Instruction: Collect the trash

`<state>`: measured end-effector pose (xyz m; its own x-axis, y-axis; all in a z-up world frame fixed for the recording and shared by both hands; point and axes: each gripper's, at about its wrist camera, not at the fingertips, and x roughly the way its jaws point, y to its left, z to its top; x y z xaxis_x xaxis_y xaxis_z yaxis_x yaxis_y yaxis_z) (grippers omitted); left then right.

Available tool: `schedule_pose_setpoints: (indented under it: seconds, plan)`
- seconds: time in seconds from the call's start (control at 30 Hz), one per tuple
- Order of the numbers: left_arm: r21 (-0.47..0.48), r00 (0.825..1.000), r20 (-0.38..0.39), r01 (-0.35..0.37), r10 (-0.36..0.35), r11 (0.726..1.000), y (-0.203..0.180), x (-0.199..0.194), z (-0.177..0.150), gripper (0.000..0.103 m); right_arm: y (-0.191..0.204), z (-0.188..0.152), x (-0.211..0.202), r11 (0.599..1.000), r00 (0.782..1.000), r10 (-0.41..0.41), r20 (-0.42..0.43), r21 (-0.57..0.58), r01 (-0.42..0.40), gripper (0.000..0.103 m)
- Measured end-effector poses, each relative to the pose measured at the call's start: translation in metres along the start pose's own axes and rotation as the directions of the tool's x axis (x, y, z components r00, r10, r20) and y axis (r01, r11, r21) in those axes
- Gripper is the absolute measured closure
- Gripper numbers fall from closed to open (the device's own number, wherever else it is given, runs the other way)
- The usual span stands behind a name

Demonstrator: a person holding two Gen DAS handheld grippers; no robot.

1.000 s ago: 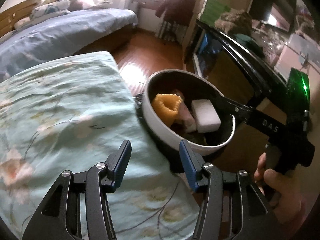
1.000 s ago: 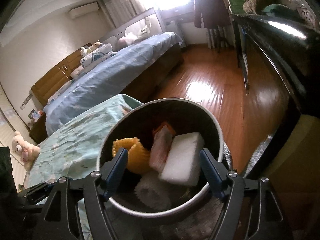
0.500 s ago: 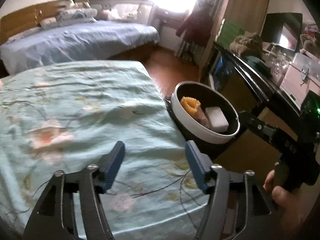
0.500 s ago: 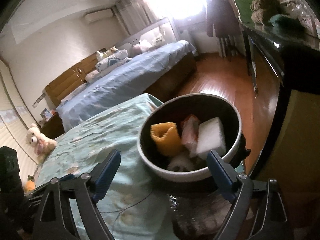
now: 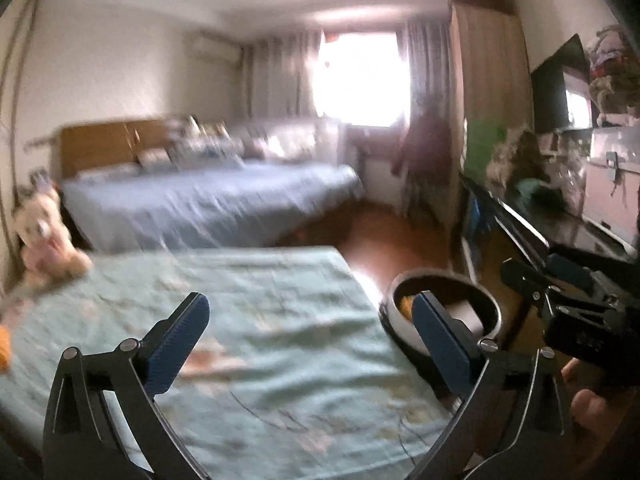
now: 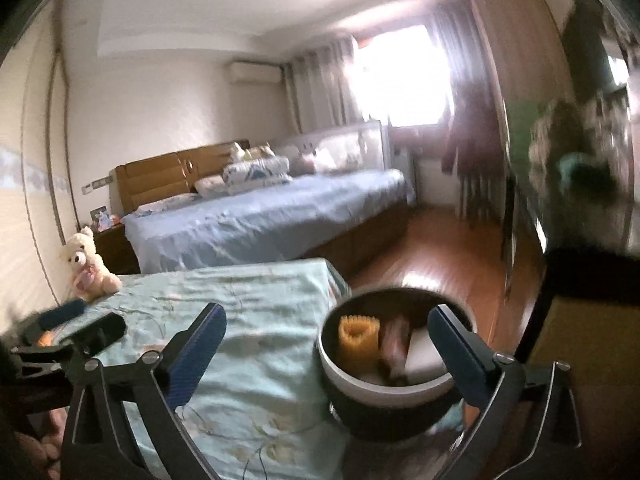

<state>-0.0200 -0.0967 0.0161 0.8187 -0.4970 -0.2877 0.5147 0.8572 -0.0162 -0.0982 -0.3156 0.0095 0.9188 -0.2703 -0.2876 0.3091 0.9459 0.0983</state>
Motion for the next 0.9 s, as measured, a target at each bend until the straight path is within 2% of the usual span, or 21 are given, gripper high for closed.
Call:
schedule_pose_setpoints:
  seconds: [0.13, 0.33, 0.53, 0.9]
  plan:
    - [0.026, 0.995, 0.042, -0.089, 0.088, 0.996, 0.003, -0.006, 0.001, 0.000, 0.014, 0.008, -0.010, 0.999, 0.998, 0.001, 0.070, -0.047, 0.002, 0.000]
    - [0.034, 0.988, 0.025, -0.153, 0.152, 0.988, 0.009, -0.002, -0.008, 0.000, 0.020, -0.007, -0.002, 0.998, 0.999, 0.003, 0.051, -0.065, 0.000, 0.000]
    - [0.029, 0.986, -0.025, -0.166, 0.166, 0.986, 0.013, 0.006, -0.017, 0.000, 0.017, -0.016, 0.004, 0.999, 0.999, 0.015, 0.028, -0.034, -0.014, 0.000]
    - [0.041, 0.982, -0.051, -0.178, 0.180, 0.983, 0.009, 0.011, -0.022, 0.000, 0.017, -0.018, 0.010, 0.999, 1.000, 0.024, -0.001, -0.023, -0.024, 0.000]
